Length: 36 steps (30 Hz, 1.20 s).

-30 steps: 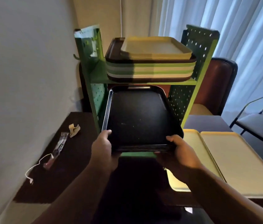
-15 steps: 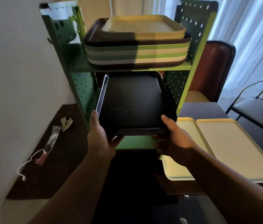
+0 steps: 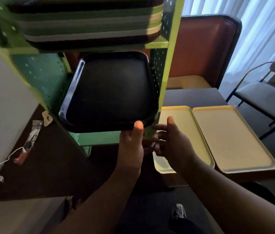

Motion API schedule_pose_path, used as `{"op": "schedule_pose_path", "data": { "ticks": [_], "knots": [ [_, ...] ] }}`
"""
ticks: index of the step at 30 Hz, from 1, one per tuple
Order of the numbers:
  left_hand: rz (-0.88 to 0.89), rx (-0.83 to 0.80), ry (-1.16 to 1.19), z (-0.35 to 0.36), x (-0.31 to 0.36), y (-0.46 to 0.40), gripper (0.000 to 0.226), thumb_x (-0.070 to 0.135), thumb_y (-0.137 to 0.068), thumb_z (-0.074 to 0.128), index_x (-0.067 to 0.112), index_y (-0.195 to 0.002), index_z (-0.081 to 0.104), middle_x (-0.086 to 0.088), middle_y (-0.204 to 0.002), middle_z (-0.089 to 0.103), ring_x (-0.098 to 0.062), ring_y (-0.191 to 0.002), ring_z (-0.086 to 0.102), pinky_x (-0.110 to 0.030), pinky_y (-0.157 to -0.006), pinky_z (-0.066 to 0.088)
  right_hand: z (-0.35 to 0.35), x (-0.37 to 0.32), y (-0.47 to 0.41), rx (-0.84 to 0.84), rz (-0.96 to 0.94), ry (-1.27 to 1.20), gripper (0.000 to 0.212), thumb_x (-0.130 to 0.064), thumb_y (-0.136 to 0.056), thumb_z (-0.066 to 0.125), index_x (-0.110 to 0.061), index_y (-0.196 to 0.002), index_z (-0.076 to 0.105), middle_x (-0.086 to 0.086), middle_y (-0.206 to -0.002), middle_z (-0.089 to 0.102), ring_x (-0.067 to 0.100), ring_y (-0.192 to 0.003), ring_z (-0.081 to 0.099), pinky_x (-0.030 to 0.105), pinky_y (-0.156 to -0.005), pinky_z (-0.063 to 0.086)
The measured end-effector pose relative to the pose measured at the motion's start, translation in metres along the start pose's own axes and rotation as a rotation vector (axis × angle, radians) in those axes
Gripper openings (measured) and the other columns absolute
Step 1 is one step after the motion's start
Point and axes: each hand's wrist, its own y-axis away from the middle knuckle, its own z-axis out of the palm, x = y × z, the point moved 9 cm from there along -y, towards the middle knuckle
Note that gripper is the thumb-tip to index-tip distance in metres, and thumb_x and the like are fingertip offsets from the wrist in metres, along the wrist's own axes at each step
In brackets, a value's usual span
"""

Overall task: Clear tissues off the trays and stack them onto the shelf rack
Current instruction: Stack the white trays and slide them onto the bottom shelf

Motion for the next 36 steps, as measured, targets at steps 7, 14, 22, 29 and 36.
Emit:
{"op": "schedule_pose_path", "data": {
  "ticks": [7,14,22,29,36],
  "knots": [
    [-0.188,-0.275,-0.238,0.108,-0.085,0.001,0.037,0.042,-0.094,0.06,0.017,-0.121,0.054,-0.001,-0.106,0.064,-0.013,-0.084,0.068,-0.034,-0.072,0.058,-0.165,0.016,-0.016,0.422,0.016,0.124,0.034,-0.037,-0.103,0.047,-0.008,-0.113,0.061,0.011,-0.085,0.061,0.022,-0.072,0.058,0.036,-0.062,0.046],
    [-0.233,-0.248,-0.519,0.201,-0.171,-0.015,0.027,0.021,-0.091,0.058,0.025,-0.117,0.059,0.002,-0.101,0.064,-0.024,-0.094,0.068,-0.045,-0.085,0.06,-0.327,-0.001,-0.025,0.647,0.055,0.449,0.033,-0.029,-0.097,0.058,-0.014,-0.127,0.055,0.002,-0.109,0.062,0.018,-0.098,0.059,0.033,-0.079,0.049],
    [-0.449,-0.283,-0.868,0.26,-0.267,-0.035,0.025,0.019,-0.085,0.053,0.025,-0.109,0.061,-0.003,-0.107,0.064,-0.02,-0.095,0.062,-0.04,-0.09,0.053,-0.506,-0.027,-0.036,0.979,0.266,0.952,0.062,-0.034,-0.081,0.058,-0.021,-0.141,0.045,0.009,-0.138,0.042,0.033,-0.123,0.042,0.055,-0.093,0.05],
    [-0.402,-0.404,-1.154,0.281,-0.289,-0.053,0.039,0.026,-0.089,0.052,0.017,-0.127,0.058,-0.002,-0.114,0.054,-0.023,-0.1,0.057,-0.03,-0.086,0.046,-0.542,-0.03,-0.047,0.977,0.307,0.976,0.052,-0.039,-0.081,0.057,-0.025,-0.131,0.05,0.005,-0.121,0.052,0.028,-0.108,0.053,0.053,-0.088,0.053],
    [-0.457,-0.322,-1.038,0.268,-0.279,-0.051,0.063,0.024,-0.086,0.058,0.024,-0.148,0.045,0.001,-0.113,0.057,-0.019,-0.101,0.06,-0.034,-0.094,0.049,-0.544,-0.052,-0.05,0.804,0.247,0.776,0.026,-0.042,-0.1,0.051,-0.02,-0.11,0.061,0.0,-0.096,0.064,0.017,-0.085,0.061,0.033,-0.062,0.046]
  ]
}}
